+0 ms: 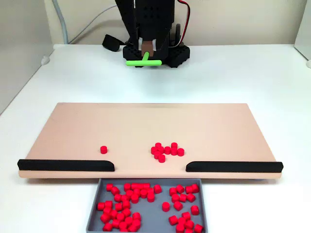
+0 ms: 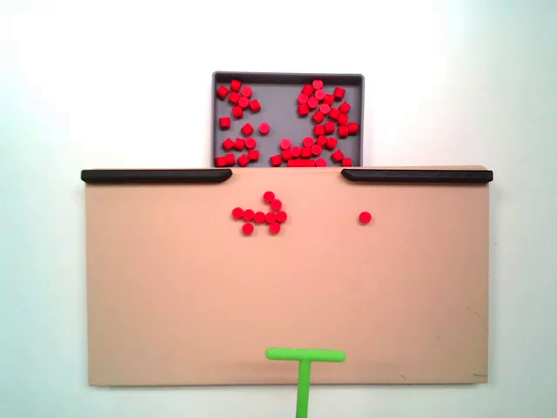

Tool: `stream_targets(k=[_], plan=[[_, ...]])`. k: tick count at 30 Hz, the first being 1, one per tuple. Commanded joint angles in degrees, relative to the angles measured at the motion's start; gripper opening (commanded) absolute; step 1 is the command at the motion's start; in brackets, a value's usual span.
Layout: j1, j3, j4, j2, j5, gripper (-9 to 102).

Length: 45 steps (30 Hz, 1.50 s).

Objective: Gather the right side granules

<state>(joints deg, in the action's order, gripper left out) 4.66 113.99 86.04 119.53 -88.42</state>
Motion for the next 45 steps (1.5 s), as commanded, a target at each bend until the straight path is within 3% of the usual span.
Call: stream_targets(k=[1, 45], plan=[[1.8, -0.4, -0.4, -3.4, -7.2, 0], [0.4, -0.4, -0.4, -3.5, -2.8, 0]])
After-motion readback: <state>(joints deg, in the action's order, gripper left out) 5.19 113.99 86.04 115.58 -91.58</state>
